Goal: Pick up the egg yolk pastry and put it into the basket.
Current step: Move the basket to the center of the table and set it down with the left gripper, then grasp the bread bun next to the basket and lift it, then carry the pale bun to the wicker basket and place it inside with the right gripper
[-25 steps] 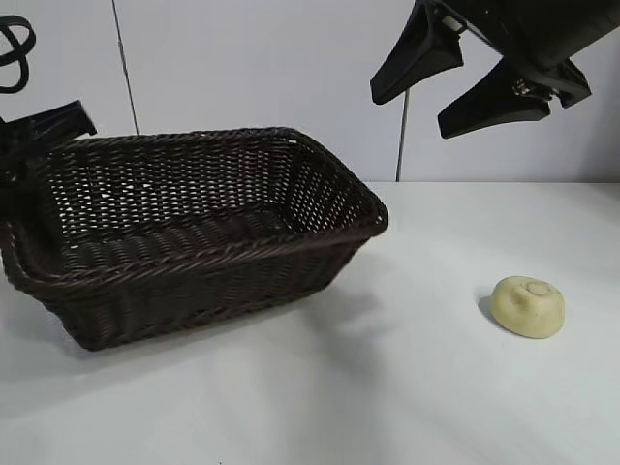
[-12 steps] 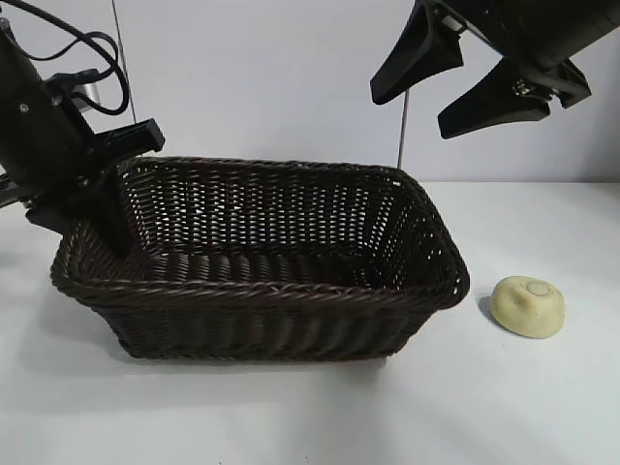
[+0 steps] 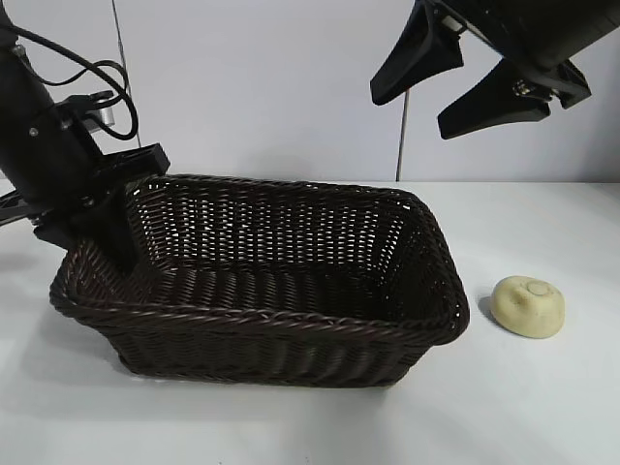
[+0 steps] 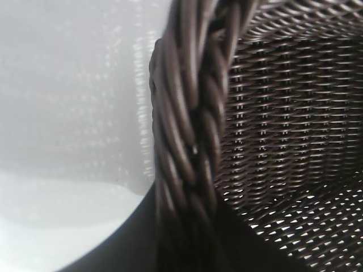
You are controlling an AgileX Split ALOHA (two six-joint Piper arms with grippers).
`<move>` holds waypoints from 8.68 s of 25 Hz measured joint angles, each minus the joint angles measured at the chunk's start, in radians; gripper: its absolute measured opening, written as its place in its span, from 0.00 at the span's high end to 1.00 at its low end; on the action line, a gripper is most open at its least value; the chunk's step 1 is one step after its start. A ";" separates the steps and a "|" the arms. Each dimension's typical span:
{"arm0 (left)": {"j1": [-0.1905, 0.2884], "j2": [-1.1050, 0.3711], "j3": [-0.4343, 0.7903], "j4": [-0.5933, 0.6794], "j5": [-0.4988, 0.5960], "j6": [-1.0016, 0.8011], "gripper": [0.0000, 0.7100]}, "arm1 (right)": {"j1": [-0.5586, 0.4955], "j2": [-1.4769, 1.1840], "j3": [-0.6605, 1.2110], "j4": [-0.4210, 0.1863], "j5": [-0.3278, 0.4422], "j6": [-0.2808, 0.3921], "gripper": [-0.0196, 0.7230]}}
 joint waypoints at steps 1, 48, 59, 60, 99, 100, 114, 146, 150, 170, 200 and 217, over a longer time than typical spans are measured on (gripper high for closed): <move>0.000 0.000 0.000 0.000 -0.002 0.000 0.86 | 0.000 0.000 0.000 0.000 0.000 0.000 0.25; 0.256 -0.228 -0.013 0.411 0.219 -0.093 0.24 | 0.000 0.000 0.000 -0.005 0.046 0.000 0.25; 0.256 -0.541 -0.013 0.403 0.381 -0.081 0.24 | 0.000 0.000 0.000 -0.011 0.088 0.001 0.25; 0.256 -0.596 -0.011 0.403 0.382 -0.081 0.24 | 0.000 0.000 0.000 -0.011 0.093 0.001 0.25; 0.256 -1.756 0.739 0.402 0.268 -0.082 0.24 | 0.000 0.000 -0.016 -0.083 0.154 0.133 0.25; 0.256 -1.793 0.739 0.402 0.268 -0.082 0.24 | 0.000 0.000 -0.026 -0.097 0.158 0.140 0.25; 0.256 -1.913 0.738 0.399 0.280 -0.082 0.24 | -0.121 0.019 -0.116 -0.467 0.232 0.436 0.25; 0.256 -1.913 0.738 0.399 0.280 -0.082 0.24 | -0.231 0.474 -0.126 -0.546 0.145 0.446 0.51; 0.256 -1.913 0.738 0.399 0.280 -0.082 0.24 | -0.231 0.474 -0.126 -0.550 0.143 0.446 0.82; 0.256 -1.913 0.738 0.399 0.280 -0.082 0.24 | -0.230 0.052 -0.127 -0.505 0.236 0.446 0.88; 0.256 -1.913 0.738 0.399 0.280 -0.082 0.24 | 0.329 0.046 -0.125 -0.383 -0.063 0.449 0.88; 0.256 -1.913 0.738 0.399 0.280 -0.082 0.24 | 0.329 0.344 -0.125 -0.301 -0.227 0.450 0.88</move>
